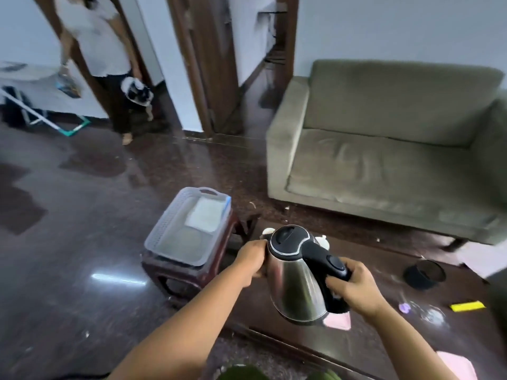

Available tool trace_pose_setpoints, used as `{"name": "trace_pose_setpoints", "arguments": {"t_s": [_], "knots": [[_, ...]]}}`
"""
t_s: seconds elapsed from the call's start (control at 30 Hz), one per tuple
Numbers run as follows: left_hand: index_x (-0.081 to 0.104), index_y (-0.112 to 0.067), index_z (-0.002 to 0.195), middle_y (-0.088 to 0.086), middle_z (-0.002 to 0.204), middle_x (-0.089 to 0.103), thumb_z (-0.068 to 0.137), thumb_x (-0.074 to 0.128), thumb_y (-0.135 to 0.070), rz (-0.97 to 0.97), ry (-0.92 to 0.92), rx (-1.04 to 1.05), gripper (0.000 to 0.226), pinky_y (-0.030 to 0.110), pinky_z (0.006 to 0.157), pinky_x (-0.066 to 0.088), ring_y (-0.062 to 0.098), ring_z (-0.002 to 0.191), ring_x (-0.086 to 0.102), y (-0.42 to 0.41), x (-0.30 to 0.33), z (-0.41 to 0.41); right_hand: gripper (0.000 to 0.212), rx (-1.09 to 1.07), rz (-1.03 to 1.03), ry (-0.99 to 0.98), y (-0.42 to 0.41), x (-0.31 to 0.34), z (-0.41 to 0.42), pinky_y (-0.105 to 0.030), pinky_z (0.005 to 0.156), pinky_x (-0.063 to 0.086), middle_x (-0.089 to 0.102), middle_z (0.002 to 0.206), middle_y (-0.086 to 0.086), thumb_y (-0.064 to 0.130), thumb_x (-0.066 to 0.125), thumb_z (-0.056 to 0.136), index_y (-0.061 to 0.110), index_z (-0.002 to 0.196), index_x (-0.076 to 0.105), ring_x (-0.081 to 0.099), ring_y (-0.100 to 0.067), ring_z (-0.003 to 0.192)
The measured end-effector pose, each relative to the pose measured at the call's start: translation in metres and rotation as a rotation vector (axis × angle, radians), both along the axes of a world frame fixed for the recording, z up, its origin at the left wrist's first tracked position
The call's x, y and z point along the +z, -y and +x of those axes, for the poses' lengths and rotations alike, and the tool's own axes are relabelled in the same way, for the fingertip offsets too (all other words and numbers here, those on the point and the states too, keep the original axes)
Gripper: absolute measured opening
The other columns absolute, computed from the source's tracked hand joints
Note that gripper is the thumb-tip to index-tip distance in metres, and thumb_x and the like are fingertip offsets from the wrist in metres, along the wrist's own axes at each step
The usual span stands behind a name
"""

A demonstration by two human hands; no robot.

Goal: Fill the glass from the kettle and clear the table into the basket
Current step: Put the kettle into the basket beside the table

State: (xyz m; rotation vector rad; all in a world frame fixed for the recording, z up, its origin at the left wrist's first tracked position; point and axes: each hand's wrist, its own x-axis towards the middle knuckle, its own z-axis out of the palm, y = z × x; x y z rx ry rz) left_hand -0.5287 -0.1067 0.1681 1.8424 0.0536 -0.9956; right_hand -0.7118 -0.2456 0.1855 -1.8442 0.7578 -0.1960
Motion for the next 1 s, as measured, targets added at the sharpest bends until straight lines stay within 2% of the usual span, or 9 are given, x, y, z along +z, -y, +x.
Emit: {"name": "trace_pose_setpoints", "arguments": {"t_s": [0.13, 0.27, 0.37, 0.43, 0.5, 0.6, 0.7, 0.9, 1.0], "knots": [[0.070, -0.025, 0.103, 0.004, 0.102, 0.070, 0.090, 0.044, -0.033, 0.003, 0.039, 0.089, 0.030, 0.030, 0.054, 0.055, 0.026, 0.088, 0.066, -0.050, -0.001, 0.038, 0.027, 0.126, -0.088, -0.055, -0.030, 0.003, 0.050, -0.025, 0.057, 0.042, 0.059, 0.050, 0.014, 0.017, 0.066, 0.064, 0.044, 0.062, 0.064, 0.053, -0.004, 0.052], [0.069, -0.012, 0.096, 0.011, 0.094, 0.069, 0.090, 0.044, -0.031, 0.018, 0.074, 0.203, 0.032, 0.027, 0.049, 0.048, 0.027, 0.072, 0.061, -0.098, -0.011, 0.089, 0.017, 0.236, -0.170, -0.094, -0.058, -0.005, 0.114, -0.030, 0.066, 0.049, 0.066, 0.065, 0.007, 0.014, 0.068, 0.068, 0.029, 0.076, 0.065, 0.063, -0.015, 0.069], [0.068, -0.014, 0.098, 0.007, 0.096, 0.070, 0.092, 0.042, -0.031, 0.021, 0.076, 0.241, 0.032, 0.026, 0.050, 0.047, 0.026, 0.081, 0.066, -0.130, -0.017, 0.130, 0.027, 0.307, -0.218, -0.123, -0.083, -0.007, 0.165, -0.017, 0.061, 0.043, 0.063, 0.069, 0.008, 0.011, 0.068, 0.071, 0.035, 0.074, 0.058, 0.058, -0.013, 0.069], [0.067, -0.018, 0.098, 0.007, 0.100, 0.070, 0.094, 0.040, -0.030, 0.022, 0.097, 0.242, 0.030, 0.028, 0.049, 0.052, 0.025, 0.085, 0.067, -0.150, -0.018, 0.162, 0.024, 0.324, -0.199, -0.136, -0.100, -0.011, 0.199, -0.013, 0.060, 0.043, 0.066, 0.074, 0.005, 0.009, 0.066, 0.070, 0.030, 0.083, 0.063, 0.059, -0.010, 0.070], [0.067, -0.016, 0.097, 0.011, 0.103, 0.069, 0.094, 0.040, -0.027, 0.034, 0.175, 0.239, 0.029, 0.043, 0.066, 0.060, 0.029, 0.091, 0.066, -0.168, -0.020, 0.197, 0.024, 0.356, -0.188, -0.146, -0.116, -0.017, 0.233, -0.015, 0.061, 0.044, 0.068, 0.078, 0.000, 0.007, 0.066, 0.070, 0.019, 0.091, 0.068, 0.063, -0.016, 0.074], [0.064, -0.012, 0.101, 0.017, 0.108, 0.067, 0.096, 0.039, -0.027, 0.095, 0.307, 0.174, 0.030, 0.057, 0.087, 0.053, 0.036, 0.103, 0.063, -0.190, -0.029, 0.244, 0.019, 0.396, -0.223, -0.181, -0.136, -0.024, 0.282, -0.022, 0.061, 0.037, 0.066, 0.081, -0.004, 0.011, 0.072, 0.076, 0.009, 0.095, 0.068, 0.060, -0.019, 0.078], [0.063, -0.019, 0.101, 0.013, 0.110, 0.067, 0.097, 0.040, -0.026, 0.080, 0.320, 0.165, 0.024, 0.054, 0.091, 0.053, 0.031, 0.104, 0.062, -0.203, -0.040, 0.281, 0.023, 0.355, -0.241, -0.195, -0.153, -0.036, 0.325, -0.023, 0.063, 0.036, 0.069, 0.088, -0.010, 0.019, 0.074, 0.080, 0.005, 0.096, 0.067, 0.060, -0.021, 0.081], [0.062, -0.014, 0.116, 0.012, 0.111, 0.065, 0.100, 0.038, -0.023, 0.115, 0.303, 0.127, 0.030, 0.050, 0.092, 0.053, 0.030, 0.103, 0.062, -0.206, -0.067, 0.335, 0.026, 0.331, -0.262, -0.294, -0.163, -0.067, 0.383, -0.032, 0.074, 0.045, 0.064, 0.099, -0.018, 0.020, 0.073, 0.082, 0.003, 0.100, 0.064, 0.062, -0.033, 0.093], [0.061, -0.012, 0.118, 0.012, 0.109, 0.065, 0.100, 0.038, -0.020, 0.165, 0.280, 0.140, 0.031, 0.043, 0.081, 0.057, 0.027, 0.092, 0.063, -0.203, -0.085, 0.349, 0.025, 0.423, -0.260, -0.352, -0.161, -0.087, 0.399, -0.035, 0.079, 0.048, 0.067, 0.100, -0.017, 0.017, 0.071, 0.081, 0.004, 0.101, 0.063, 0.062, -0.032, 0.094]]}}
